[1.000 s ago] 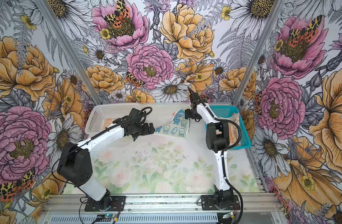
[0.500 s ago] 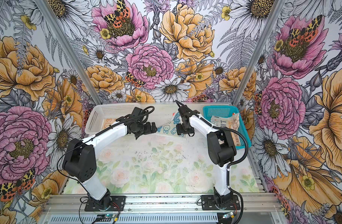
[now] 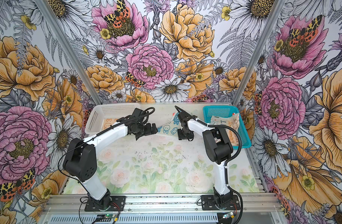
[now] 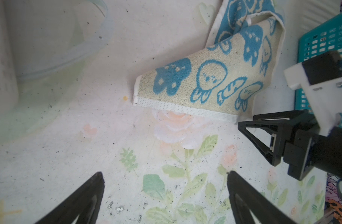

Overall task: Fold and stack the towels
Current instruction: 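Grasp the towel's near corner with the left gripper while the right gripper holds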

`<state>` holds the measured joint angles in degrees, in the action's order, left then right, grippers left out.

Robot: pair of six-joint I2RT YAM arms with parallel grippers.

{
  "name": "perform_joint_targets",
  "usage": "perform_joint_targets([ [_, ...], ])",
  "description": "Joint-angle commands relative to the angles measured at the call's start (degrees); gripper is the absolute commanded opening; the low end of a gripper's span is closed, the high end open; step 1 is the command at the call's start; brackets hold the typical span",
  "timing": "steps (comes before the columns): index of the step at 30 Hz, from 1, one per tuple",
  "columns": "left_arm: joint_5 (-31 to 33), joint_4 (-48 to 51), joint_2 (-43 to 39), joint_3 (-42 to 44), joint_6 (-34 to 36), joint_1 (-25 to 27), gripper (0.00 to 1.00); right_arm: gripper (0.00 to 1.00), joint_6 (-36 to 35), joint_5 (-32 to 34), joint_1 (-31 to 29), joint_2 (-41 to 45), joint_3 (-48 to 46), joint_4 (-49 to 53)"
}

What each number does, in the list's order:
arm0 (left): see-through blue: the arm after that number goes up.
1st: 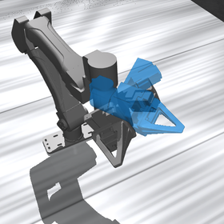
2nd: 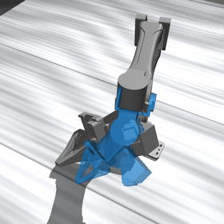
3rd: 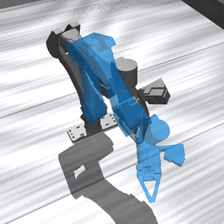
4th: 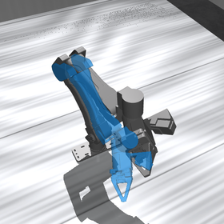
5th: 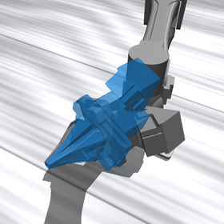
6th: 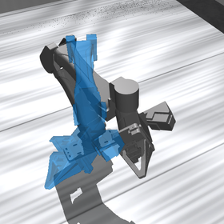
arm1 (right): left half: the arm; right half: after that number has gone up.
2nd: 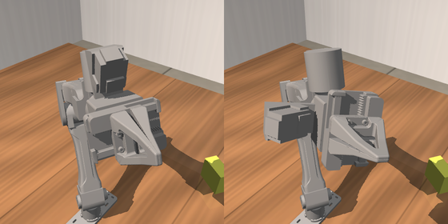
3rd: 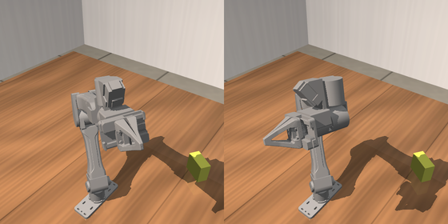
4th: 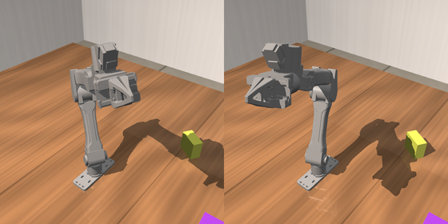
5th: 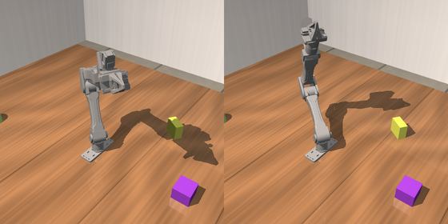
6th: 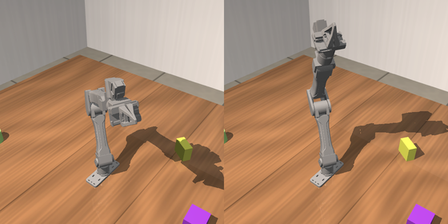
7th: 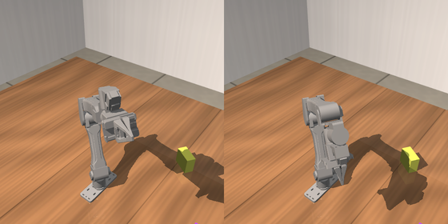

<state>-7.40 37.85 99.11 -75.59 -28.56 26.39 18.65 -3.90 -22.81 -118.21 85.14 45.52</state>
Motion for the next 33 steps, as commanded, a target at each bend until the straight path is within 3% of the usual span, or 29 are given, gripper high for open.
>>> perform_joint_targets([
  [1,-1.13,-1.17,0.47,0.52,0.96,-0.46,0.99,0.48,0.64,1.52,-0.04,-1.48,0.28,-1.57],
  [8,-0.99,-1.15,2.36,0.37,1.84,-0.38,0.99,0.26,0.73,3.01,-0.39,-1.23,-1.18,-1.57],
  [15,-2.06,-0.08,9.44,-2.06,3.38,0.39,0.96,0.03,0.46,3.97,-0.35,0.82,-3.26,-1.48],
  [33,4.53,5.51,20.47,-13.88,7.67,2.26,0.64,0.0,-1.29,1.84,1.53,5.19,-7.36,-2.26],
])
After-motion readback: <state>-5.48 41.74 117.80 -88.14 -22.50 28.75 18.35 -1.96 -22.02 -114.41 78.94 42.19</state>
